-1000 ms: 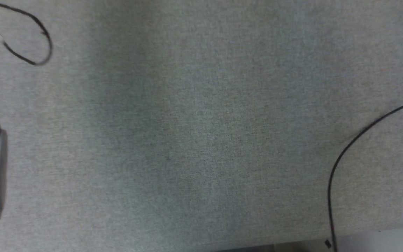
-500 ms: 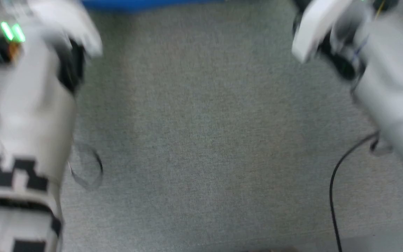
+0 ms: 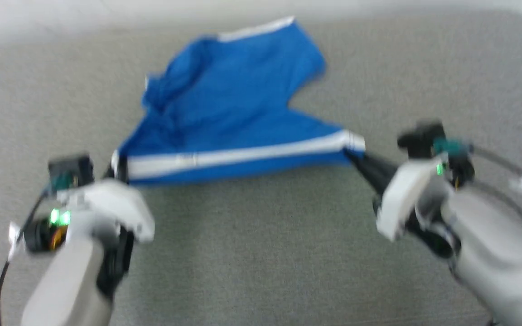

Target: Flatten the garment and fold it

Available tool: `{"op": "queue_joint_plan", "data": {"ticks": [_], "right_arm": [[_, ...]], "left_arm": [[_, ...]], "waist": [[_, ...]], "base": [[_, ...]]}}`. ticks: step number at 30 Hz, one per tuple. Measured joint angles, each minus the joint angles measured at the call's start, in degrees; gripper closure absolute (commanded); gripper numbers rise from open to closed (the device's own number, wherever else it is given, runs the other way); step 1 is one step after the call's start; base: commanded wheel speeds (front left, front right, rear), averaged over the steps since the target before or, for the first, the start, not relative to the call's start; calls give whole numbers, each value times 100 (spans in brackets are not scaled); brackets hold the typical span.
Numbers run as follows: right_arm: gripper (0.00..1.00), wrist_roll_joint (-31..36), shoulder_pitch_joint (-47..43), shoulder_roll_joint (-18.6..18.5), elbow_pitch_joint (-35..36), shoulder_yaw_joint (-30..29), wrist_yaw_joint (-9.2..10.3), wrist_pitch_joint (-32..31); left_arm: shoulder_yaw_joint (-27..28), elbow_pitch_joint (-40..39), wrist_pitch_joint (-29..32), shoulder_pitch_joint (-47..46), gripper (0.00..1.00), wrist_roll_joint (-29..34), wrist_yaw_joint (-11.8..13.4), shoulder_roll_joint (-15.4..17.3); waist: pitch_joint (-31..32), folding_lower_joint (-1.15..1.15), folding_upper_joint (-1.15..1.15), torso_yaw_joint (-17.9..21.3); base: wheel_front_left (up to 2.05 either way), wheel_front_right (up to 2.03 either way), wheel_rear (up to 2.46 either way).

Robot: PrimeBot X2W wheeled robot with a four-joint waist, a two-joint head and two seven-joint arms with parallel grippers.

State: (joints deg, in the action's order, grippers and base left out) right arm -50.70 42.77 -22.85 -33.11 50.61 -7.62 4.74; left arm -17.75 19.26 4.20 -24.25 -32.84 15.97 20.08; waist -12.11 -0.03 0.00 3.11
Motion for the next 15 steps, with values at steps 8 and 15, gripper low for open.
{"op": "queue_joint_plan", "data": {"ticks": [8,15], "right_arm": [[100,1079,-2509,-93,1613,-1678,-4,-1026],[100,2670,-4952,786,4130,-3428,-1,-2846]], "left_arm": [[56,-2905,1128,2310,100,-30,1084,659],[108,-4301,1855,3540,100,-18,1738,1076]], "waist": [[694,1,0,-89],[946,1,0,-152]], "base": [[0,0,0],[0,0,0]]}}
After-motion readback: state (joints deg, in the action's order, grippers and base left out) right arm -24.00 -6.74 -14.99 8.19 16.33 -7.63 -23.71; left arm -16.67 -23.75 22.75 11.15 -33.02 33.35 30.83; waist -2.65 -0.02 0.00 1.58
